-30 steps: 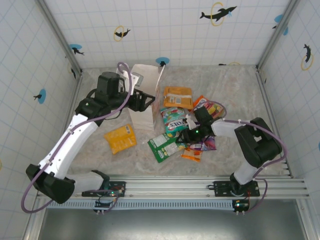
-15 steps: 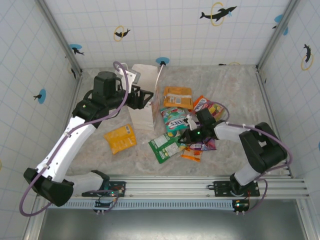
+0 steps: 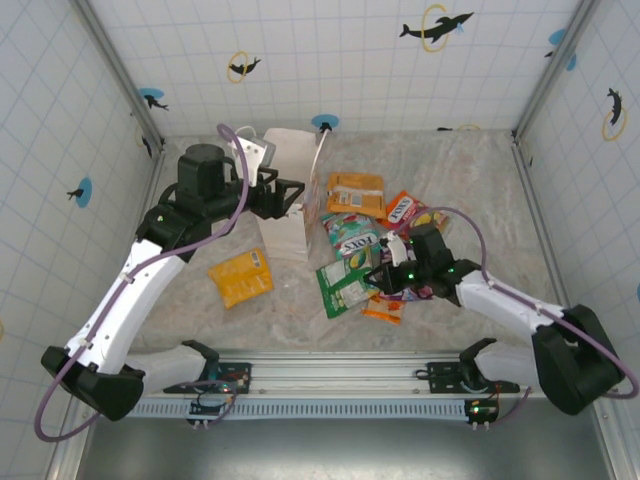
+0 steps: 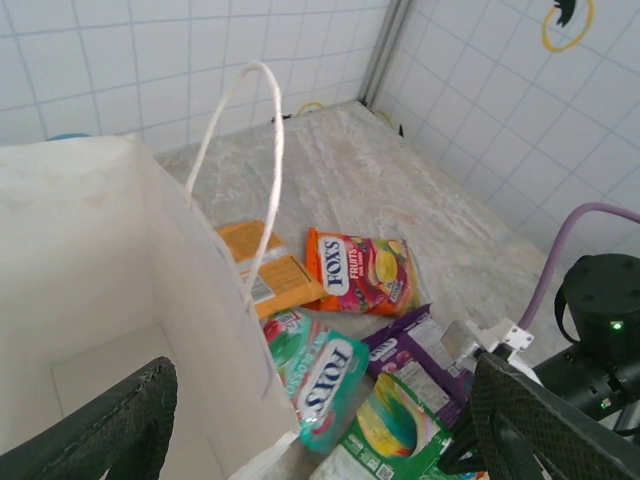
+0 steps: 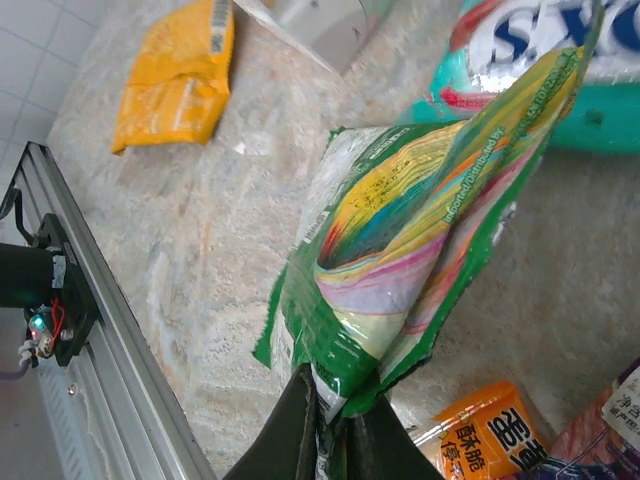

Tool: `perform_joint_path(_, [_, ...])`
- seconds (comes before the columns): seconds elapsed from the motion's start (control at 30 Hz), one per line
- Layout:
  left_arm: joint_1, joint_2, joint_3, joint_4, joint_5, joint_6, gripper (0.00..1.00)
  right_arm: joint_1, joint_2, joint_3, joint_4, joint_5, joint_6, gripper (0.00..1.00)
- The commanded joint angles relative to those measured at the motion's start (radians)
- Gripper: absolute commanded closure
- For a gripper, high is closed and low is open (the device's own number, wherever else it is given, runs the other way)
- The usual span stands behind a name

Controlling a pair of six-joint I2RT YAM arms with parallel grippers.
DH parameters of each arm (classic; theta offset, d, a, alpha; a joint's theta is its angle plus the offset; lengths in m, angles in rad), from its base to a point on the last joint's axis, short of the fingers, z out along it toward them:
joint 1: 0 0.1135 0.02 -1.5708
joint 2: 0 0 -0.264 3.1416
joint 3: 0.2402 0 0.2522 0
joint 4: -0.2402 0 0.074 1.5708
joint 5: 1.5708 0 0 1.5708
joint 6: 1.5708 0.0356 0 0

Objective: Place the snacks into the paper bag

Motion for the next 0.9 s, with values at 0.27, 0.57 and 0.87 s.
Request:
perform_joint_path(0.27, [0.001,0.048,0.049,0.020,0.219,0.064,0.25,-0.014,-0.253,0.049,0.016,0.087,-0.158,1.00])
perform_joint_path(0.57, [-0.001,0.047,0.018,0.060,0.334,0.087,0.26,-0.008,-0.358,0.120,0.007,0.175,-0.154,1.00])
perform_joint_path(0.87, [-0.007,-0.006,-0.091,0.029,0.510,0.424,0.25,-0.014,-0.307,0.351,-0.305,-0.056,-0.594,1.00])
